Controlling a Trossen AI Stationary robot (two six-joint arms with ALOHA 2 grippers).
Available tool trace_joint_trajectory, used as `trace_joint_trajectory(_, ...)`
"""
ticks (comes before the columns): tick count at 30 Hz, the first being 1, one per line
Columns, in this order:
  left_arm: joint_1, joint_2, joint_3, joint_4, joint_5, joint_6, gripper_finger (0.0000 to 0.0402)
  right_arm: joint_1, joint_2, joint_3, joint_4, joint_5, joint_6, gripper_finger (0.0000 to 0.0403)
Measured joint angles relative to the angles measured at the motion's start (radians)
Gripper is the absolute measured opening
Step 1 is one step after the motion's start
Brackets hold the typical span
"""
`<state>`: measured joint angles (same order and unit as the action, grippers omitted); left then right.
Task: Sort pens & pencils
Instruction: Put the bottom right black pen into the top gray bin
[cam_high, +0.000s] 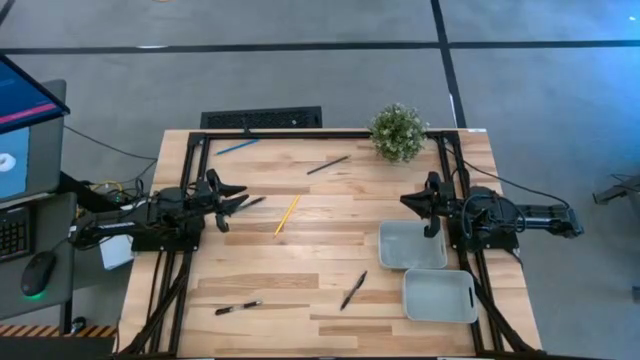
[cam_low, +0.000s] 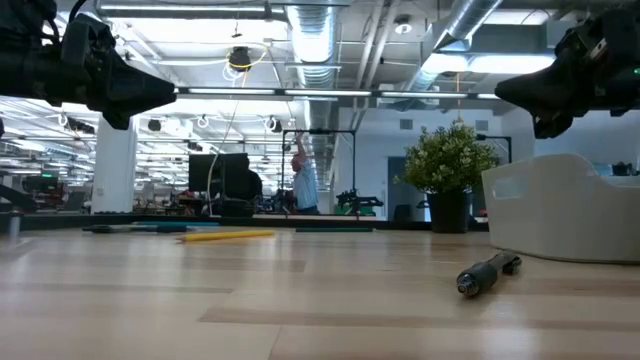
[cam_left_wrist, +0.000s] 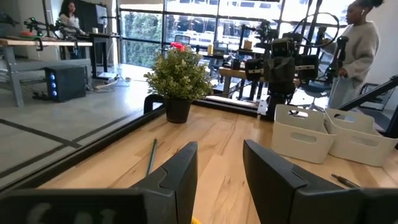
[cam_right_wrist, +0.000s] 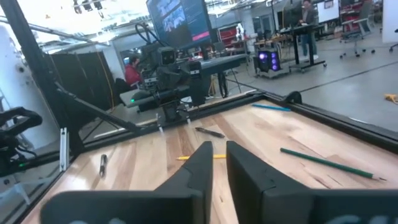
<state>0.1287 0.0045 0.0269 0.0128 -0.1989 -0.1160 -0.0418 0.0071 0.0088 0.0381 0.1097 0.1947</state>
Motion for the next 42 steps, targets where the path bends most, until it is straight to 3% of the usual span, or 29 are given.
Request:
trace_joint_trajectory(10, 0.0, 0.0, 0.0, 0.0, 0.0, -0.001, 0.0119, 0.0, -0.001, 0.012, -0.006, 0.0, 0.0, 0.0192)
trace_joint_trajectory(14, 0.0, 0.0, 0.0, 0.0, 0.0, -0.001, 0.0119, 0.002, 0.0, 0.03, 0.021, -0.008, -0.067, 0.0223)
trace_joint_trajectory(18, 0.0, 0.0, 0.0, 0.0, 0.0, -0.001, 0.0119, 0.012, 0.063, 0.141, -0.053, -0.023, -0.172, 0.0235)
trace_joint_trajectory(25, 0.0, 0.0, 0.0, 0.0, 0.0, -0.001, 0.0119, 0.012, 0.335, 0.461, -0.239, -0.023, -0.323, 0.0231)
trace_joint_trajectory(33, 0.0, 0.0, 0.0, 0.0, 0.0, -0.001, 0.0119, 0.017, 0.681, 0.841, -0.377, -0.027, -0.361, 0.0229)
trace_joint_trajectory(42, 0.0, 0.0, 0.0, 0.0, 0.0, -0.001, 0.0119, 0.089, 1.045, 1.171, -0.567, -0.034, -0.472, 0.0228)
